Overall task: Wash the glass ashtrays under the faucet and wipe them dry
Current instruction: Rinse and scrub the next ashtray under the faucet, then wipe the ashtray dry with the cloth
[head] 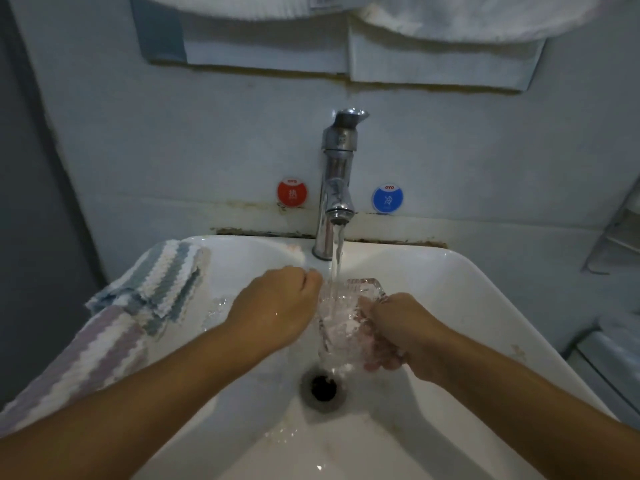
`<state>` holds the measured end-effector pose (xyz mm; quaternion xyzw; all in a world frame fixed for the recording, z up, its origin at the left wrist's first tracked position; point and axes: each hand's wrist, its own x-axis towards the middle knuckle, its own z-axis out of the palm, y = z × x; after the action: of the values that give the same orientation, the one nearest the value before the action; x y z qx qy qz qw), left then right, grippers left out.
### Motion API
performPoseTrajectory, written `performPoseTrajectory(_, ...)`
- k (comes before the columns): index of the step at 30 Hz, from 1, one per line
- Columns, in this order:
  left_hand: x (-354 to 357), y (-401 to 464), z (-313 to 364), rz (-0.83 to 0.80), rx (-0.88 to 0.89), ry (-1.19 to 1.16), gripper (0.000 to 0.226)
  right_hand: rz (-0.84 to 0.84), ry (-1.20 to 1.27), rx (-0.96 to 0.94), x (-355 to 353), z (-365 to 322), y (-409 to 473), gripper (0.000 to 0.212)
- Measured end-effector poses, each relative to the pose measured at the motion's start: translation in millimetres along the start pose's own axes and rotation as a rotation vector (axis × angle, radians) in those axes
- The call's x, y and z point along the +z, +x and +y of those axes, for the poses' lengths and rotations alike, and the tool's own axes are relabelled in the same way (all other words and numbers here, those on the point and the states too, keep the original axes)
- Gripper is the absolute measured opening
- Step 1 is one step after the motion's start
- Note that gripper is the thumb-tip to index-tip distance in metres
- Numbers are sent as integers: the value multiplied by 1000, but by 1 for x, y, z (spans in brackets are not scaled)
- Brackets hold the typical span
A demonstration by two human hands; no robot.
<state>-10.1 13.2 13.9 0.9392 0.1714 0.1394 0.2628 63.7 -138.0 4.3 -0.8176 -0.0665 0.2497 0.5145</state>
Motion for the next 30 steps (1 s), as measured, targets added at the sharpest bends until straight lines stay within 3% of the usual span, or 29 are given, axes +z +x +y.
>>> performPoseTrajectory(2, -13, 3, 1, 131, 46, -4, 44, 5, 17, 3, 0, -2, -1, 31)
performPoseTrajectory(6, -39, 11, 16, 546, 249, -201, 21, -17, 2, -5, 5, -2, -8, 33)
performPoseTrajectory(8, -57, 14, 32, 641, 364, -217, 23, -22, 7, -17, 6, -2, -9, 34)
performPoseTrajectory(12, -88, 28, 60, 653, 514, -78, 43, -17, -3, -22, 5, -3, -11, 29)
performPoseTrajectory(21, -82, 30, 56, 692, 630, 39, 28, -32, 7, -23, 2, -4, -10, 34)
performPoseTrajectory(24, -70, 18, 42, 821, 684, 82, 23, -37, -15, -34, 0, -6, -10, 33)
performPoseTrajectory(27, -53, 6, 14, 937, 601, -4, 11, -34, -34, -94, -3, -6, -9, 25)
performPoseTrajectory(30, -30, -1, -8, 740, 394, -59, 21, -5, -59, -183, -7, -5, -6, 21)
